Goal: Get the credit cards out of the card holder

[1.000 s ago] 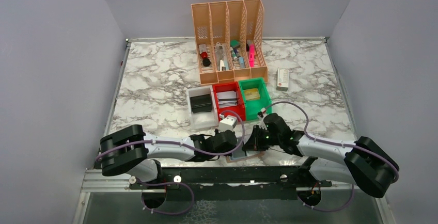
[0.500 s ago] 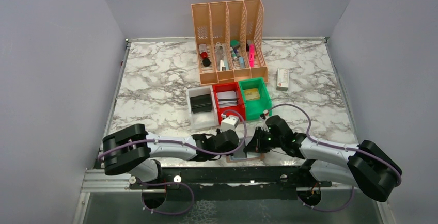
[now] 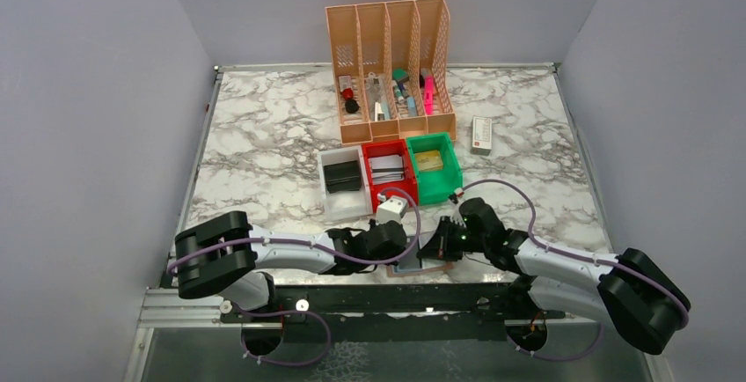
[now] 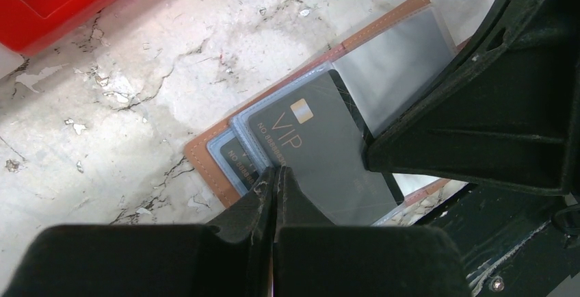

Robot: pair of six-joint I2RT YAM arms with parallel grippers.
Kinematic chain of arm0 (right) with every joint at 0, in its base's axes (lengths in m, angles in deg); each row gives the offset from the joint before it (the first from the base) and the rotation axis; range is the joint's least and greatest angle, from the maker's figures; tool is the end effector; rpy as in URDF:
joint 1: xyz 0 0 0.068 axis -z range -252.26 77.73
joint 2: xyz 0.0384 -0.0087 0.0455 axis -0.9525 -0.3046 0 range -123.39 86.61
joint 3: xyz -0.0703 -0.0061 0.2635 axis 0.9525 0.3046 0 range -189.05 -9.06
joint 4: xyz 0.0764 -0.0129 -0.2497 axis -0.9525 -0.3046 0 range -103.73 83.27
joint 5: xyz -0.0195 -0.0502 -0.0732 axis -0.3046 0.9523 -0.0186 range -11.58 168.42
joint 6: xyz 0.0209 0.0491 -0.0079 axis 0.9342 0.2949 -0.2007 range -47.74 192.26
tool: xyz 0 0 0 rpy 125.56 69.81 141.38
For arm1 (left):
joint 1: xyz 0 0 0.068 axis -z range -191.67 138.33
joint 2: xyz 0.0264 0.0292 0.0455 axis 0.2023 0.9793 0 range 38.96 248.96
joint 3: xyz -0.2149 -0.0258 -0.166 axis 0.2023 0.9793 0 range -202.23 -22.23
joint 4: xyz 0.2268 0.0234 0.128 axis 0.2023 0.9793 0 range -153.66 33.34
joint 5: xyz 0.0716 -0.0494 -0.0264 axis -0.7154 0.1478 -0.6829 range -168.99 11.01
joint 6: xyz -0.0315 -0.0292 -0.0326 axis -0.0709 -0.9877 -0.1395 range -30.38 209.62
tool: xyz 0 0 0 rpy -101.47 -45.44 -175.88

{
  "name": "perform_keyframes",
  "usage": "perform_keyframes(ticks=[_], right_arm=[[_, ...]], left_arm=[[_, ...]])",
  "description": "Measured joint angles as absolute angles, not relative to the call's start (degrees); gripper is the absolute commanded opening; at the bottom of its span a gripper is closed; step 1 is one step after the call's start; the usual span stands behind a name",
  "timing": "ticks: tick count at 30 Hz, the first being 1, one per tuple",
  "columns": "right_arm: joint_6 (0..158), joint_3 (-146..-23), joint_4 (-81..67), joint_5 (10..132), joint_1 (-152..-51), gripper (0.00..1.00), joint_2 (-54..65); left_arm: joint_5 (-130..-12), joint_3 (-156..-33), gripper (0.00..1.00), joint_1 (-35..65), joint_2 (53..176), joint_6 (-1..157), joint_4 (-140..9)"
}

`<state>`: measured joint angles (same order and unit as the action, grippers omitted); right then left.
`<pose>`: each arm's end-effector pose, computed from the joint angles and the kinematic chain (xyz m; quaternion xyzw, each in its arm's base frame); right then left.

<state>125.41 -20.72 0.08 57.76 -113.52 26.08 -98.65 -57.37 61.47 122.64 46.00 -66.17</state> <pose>0.1241 0.1256 0.1264 0.0207 0.9016 0.4046 0.1513 0.0906 -0.2575 0.1546 0.1710 0.8998 -0.2311 0.3282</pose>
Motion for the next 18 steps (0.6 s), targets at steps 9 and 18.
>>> perform_keyframes(ticks=[9, 18], right_arm=[[125.1, -20.6, -4.1, 60.3, -112.6, 0.01, 30.2], [124.1, -21.1, -7.9, 62.8, -112.6, 0.01, 34.3]], left_arm=[[-98.5, -57.0, 0.00, 61.5, 122.7, 46.0, -66.3], [-98.5, -56.5, 0.00, 61.6, 122.8, 46.0, -66.0]])
